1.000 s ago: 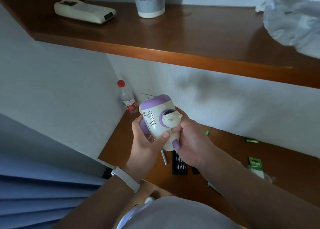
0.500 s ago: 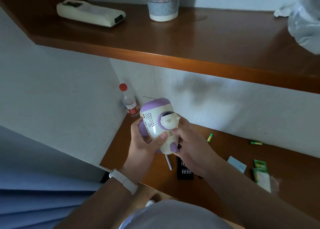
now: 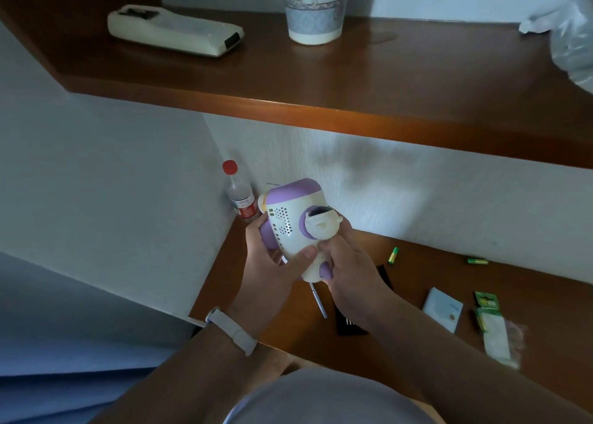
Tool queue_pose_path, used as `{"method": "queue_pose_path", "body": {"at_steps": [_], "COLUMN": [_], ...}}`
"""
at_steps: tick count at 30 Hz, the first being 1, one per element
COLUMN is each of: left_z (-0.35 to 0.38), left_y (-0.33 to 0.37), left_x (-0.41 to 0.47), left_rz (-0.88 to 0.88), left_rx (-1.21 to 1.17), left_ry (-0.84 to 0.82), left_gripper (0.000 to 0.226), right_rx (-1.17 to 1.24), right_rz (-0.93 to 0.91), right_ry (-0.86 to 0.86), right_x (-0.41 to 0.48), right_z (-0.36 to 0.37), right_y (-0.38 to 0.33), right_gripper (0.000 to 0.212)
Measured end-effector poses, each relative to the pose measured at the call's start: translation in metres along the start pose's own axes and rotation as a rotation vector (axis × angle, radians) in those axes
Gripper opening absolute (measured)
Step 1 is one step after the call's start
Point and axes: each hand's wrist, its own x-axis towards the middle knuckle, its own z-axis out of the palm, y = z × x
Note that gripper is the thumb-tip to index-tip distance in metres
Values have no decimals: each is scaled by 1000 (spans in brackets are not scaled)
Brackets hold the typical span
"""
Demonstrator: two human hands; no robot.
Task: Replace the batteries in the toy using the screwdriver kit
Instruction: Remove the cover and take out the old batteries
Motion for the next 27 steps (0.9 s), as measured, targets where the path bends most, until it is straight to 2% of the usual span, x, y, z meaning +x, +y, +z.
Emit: {"method": "queue_pose_path", "body": {"at_steps": [2, 6, 10, 14, 17, 19, 25, 27], "left_z": [-3, -7, -6, -5, -2, 1, 2, 3], "left_y": [-1, -3, -2, 0, 1, 1, -7, -8], "left_x": [2, 3, 4, 3, 4, 5, 6, 6], "left_rz": [17, 13, 32, 43, 54, 63, 69, 63], "left_rx": [12, -3, 6, -10, 12, 8, -2, -3], "left_ry": [-21, -57, -80, -124, -122, -113, -100, -91], "left_gripper": [92, 90, 81, 78, 88, 93, 68, 68], "right_rx": [-52, -83, -76, -14, 54, 60, 232, 237], "right_rz": [-34, -67, -103, -126, -130, -139, -39, -37], "right_ry": [22, 13, 62, 10, 1, 20, 72, 97], "right_x": [2, 4, 11, 11, 10, 10, 12, 11], "right_z": [2, 2, 2, -3, -7, -8, -1, 3], "right_y": [2, 5, 8, 16, 19, 22, 18, 13], "right_gripper": [34, 38, 29, 45, 49, 59, 57, 70]}}
